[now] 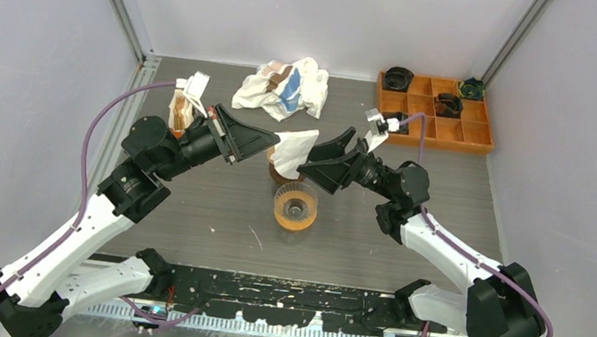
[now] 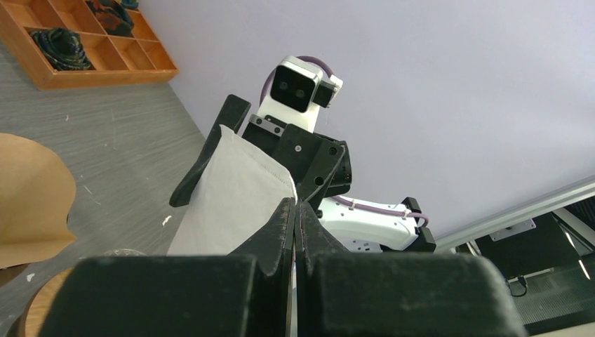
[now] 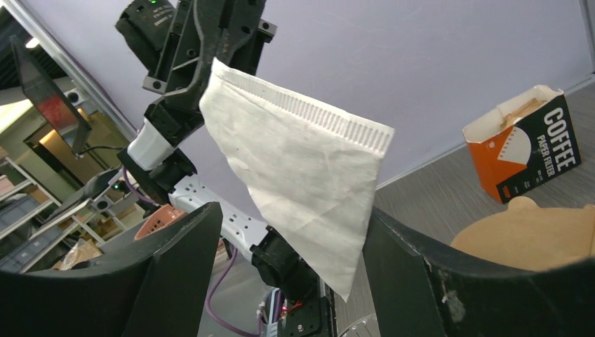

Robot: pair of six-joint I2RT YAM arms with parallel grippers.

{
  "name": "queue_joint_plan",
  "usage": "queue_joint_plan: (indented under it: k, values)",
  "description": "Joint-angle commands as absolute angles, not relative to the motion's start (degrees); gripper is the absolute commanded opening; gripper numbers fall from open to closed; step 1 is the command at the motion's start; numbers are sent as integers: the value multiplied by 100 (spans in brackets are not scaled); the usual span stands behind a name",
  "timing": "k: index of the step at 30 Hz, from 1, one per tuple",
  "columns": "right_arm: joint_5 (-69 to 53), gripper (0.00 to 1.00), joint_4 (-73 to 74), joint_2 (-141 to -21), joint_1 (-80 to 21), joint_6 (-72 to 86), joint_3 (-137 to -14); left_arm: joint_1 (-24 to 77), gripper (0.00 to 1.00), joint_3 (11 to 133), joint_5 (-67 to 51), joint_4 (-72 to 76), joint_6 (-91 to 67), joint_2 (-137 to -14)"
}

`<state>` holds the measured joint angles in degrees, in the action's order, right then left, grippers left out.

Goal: Place the coffee filter in the dripper
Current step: Place the coffee filter in the coffee dripper.

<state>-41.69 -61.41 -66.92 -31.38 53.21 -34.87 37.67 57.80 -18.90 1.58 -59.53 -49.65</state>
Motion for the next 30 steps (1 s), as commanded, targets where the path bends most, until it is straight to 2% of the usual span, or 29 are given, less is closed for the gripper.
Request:
queue_joint_plan:
  k: [1,8,17,24,27,30]
  values:
    - [-4372,76,-7009,-6643,-3125,5502,-3566,3792,0,5788,-2039,623,-5983,-4974]
    - [-4392,62,-7134,-6704,-3096,5631,-3506,3795,0,5760,-1987,568,-5952,-4882]
    - [-4465,30,-7374,-6683,-3035,5892,-3438,3789,0,5717,-1784,277,-5683,-4830]
    - [-4405,7,-7272,-6638,-2926,6046,-3362,3784,16,5660,-1324,-101,-5261,-4654]
    - [-4377,1,-7290,-6645,-2891,6128,-3344,3784,24,5645,-1116,-315,-5080,-4576]
    - [-4347,1,-7306,-6651,-2846,6218,-3324,3783,31,5619,-943,-486,-4905,-4497]
